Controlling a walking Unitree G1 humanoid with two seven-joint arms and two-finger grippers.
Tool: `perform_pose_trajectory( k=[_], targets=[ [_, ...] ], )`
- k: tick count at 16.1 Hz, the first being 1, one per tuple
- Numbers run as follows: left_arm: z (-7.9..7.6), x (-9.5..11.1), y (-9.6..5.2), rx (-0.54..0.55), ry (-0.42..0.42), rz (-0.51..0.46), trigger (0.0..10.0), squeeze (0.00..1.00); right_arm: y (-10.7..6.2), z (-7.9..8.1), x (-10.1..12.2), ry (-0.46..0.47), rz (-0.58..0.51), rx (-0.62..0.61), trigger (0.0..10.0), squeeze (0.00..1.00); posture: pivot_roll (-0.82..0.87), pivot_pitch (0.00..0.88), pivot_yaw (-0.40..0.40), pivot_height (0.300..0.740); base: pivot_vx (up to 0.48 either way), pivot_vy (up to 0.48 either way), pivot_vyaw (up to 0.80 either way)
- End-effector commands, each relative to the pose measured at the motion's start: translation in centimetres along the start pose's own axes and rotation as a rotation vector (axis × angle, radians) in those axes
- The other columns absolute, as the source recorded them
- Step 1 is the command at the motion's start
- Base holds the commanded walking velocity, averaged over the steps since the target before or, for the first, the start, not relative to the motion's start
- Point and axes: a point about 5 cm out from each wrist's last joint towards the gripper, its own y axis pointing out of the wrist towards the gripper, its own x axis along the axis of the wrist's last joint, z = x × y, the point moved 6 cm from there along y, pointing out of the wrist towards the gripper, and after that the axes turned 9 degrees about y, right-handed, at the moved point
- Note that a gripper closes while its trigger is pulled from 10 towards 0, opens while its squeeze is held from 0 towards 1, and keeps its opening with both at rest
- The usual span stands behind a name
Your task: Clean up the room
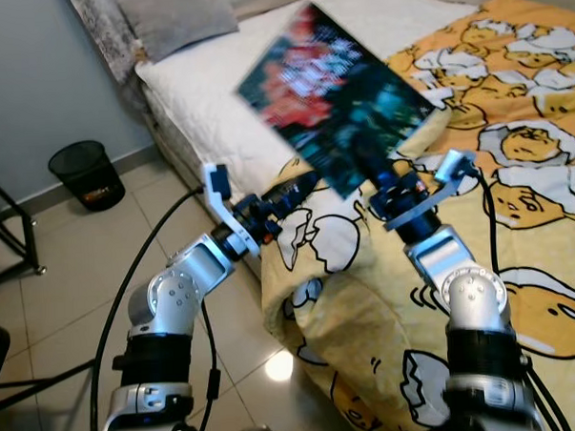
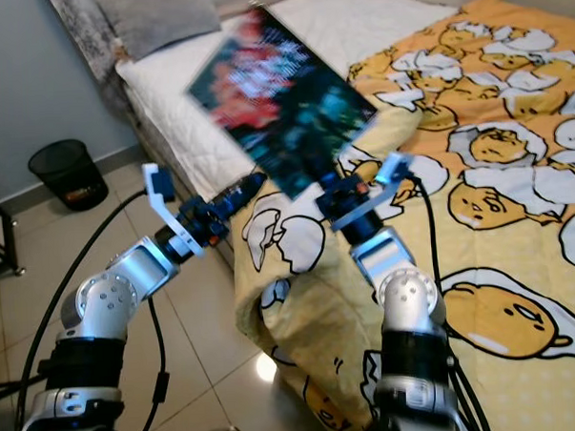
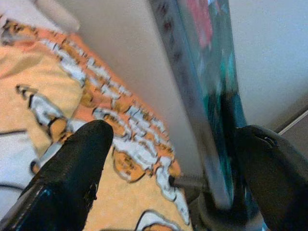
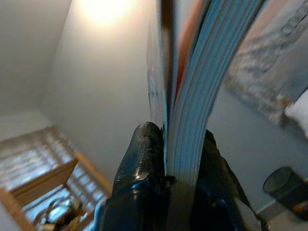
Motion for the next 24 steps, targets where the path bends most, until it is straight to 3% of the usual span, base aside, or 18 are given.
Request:
perform_pose_trajectory(
  k=[1, 2, 4, 5, 15, 21, 24],
  targets=[
    [-1.2, 1.3, 0.1, -0.071, -0.006, -0.063, 10.0, 0.00, 0.4, 1.3, -0.2, -0.017, 0.011, 0.053, 0.0, 0.00, 0.02, 0.000, 0.097, 0.740, 0.000, 0.000, 0.00],
    [-1.8, 1.8, -0.1, -0.111, -0.030, -0.086, 10.0, 0.00, 0.3, 1.1, -0.2, -0.016, 0.010, 0.036, 0.0, 0.00, 0.02, 0.000, 0.097, 0.740, 0.000, 0.000, 0.00],
    [-1.8, 2.1, -0.2, -0.114, -0.064, -0.113, 0.9, 0.00, 0.0, 1.2, -0.2, -0.014, 0.015, 0.028, 0.0, 0.00, 0.02, 0.000, 0.097, 0.740, 0.000, 0.000, 0.00],
    [-2.1, 2.2, -0.3, -0.137, -0.090, -0.130, 0.0, 0.00, -0.1, 1.2, -0.2, -0.016, 0.017, 0.025, 0.0, 0.00, 0.03, 0.000, 0.094, 0.740, 0.000, 0.000, 0.00],
    [-2.4, 2.7, -0.3, -0.165, -0.141, -0.163, 0.0, 0.00, 0.2, 1.9, -0.8, 0.003, 0.061, 0.059, 0.0, 0.00, 0.03, 0.000, 0.090, 0.740, 0.000, 0.000, 0.00],
    [-1.7, 2.3, -0.2, -0.122, -0.127, -0.146, 0.0, 0.00, 0.0, 2.1, -1.5, -0.004, 0.103, 0.071, 0.0, 0.00, 0.03, 0.000, 0.091, 0.740, 0.000, 0.000, 0.00],
    [-0.4, 1.9, 0.0, -0.048, -0.104, -0.131, 0.0, 0.00, 0.0, 2.1, -1.7, -0.009, 0.117, 0.072, 0.0, 0.00, 0.03, 0.000, 0.090, 0.740, 0.000, 0.000, 0.00]
  ],
)
